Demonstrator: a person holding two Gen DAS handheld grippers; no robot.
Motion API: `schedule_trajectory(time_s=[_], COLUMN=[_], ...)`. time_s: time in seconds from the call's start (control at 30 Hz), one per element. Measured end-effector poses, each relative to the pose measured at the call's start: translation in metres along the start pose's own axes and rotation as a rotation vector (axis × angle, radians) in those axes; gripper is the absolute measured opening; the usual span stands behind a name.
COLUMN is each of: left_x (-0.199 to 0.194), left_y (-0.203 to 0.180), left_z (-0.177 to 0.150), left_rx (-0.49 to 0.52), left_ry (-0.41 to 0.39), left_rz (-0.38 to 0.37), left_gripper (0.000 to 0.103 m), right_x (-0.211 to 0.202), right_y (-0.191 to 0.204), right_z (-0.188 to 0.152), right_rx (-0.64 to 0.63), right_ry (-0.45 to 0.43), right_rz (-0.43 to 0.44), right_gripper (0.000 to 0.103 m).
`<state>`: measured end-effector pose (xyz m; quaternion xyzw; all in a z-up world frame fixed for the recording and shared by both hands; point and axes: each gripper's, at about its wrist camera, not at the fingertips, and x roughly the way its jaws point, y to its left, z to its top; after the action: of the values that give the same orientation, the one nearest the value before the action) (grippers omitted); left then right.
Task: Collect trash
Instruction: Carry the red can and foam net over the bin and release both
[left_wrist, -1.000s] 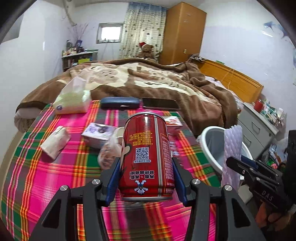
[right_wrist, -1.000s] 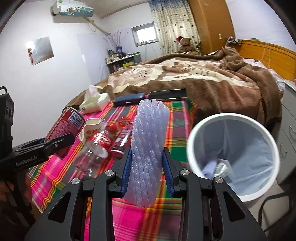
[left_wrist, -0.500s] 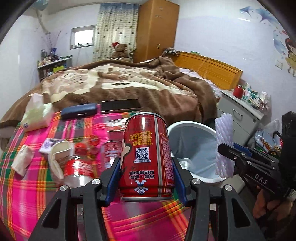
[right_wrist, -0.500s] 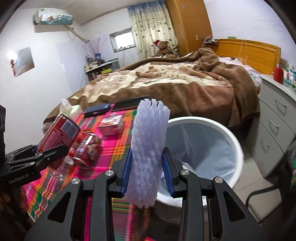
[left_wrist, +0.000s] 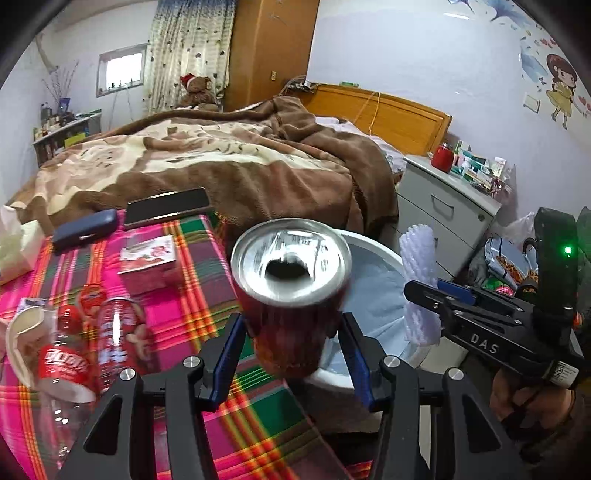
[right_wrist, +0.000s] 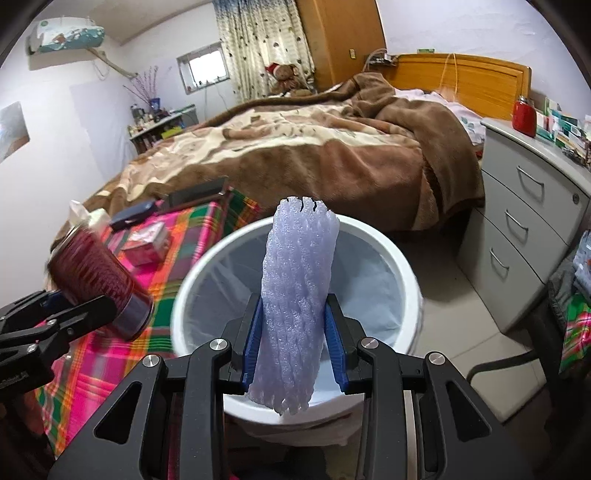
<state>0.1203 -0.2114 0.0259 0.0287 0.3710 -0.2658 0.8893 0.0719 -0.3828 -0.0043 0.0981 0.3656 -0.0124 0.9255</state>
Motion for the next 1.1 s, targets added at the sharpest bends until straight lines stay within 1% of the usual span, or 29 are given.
schedule_trajectory(time_s=[0.17,0.23,0.4,0.47,0.53,0.63,0.67,0.7,0.73,0.77,1.0,1.1], left_x=[0.023,0.029,0.049,0.051,0.053,0.056,0.056,0.056,0.056,0.054,0.04,0.029], left_y=[-0.006,-0.009,-0.013,-0.014,-0.011,-0.009,-0.008,-0.007,-0.006,-0.005,0.003,0.008], left_z=[0.007,0.012,0.021,0.022,0.022,0.02,0.019,0.018,0.017,0.016,0.011,0.008], left_rx=[0.0,0.009,0.0,0.0,-0.009,-0.015,-0.02,-0.024,-0.027,-0.03,-0.048,-0.054], left_ry=[0.009,0.001,0.029,0.018,0.027,0.042,0.045,0.05,0.05,0.048,0.033,0.018], left_rz=[-0.014,-0.02,-0.02,-0.023,-0.018,-0.006,-0.002,0.001,0.003,0.005,0.016,0.017], left_gripper=[0.052,0.052,0.052,0.052,0.052,0.052,0.052,0.052,0.052,0.052,0.052,0.052], right_x=[0.013,0.015,0.02,0.024,0.029,0.029,0.028,0.027,0.026,0.023,0.013,0.01], right_y=[-0.013,-0.015,-0.021,-0.024,-0.027,-0.028,-0.027,-0.026,-0.024,-0.022,-0.016,-0.009], right_z=[0.0,-0.001,-0.003,-0.003,-0.003,-0.005,-0.006,-0.006,-0.006,-0.006,0.0,0.001], right_rx=[0.022,0.019,0.02,0.028,0.043,0.05,0.048,0.044,0.036,0.025,0.018,0.017], right_ry=[0.039,0.051,0.069,0.095,0.125,0.127,0.127,0.126,0.123,0.113,0.086,0.075], right_rz=[-0.024,-0.031,-0.048,-0.062,-0.054,-0.045,-0.052,-0.056,-0.054,-0.05,-0.058,-0.046], right_gripper=[0.034,0.034,0.034,0.035,0.036,0.041,0.049,0.06,0.066,0.069,0.069,0.069])
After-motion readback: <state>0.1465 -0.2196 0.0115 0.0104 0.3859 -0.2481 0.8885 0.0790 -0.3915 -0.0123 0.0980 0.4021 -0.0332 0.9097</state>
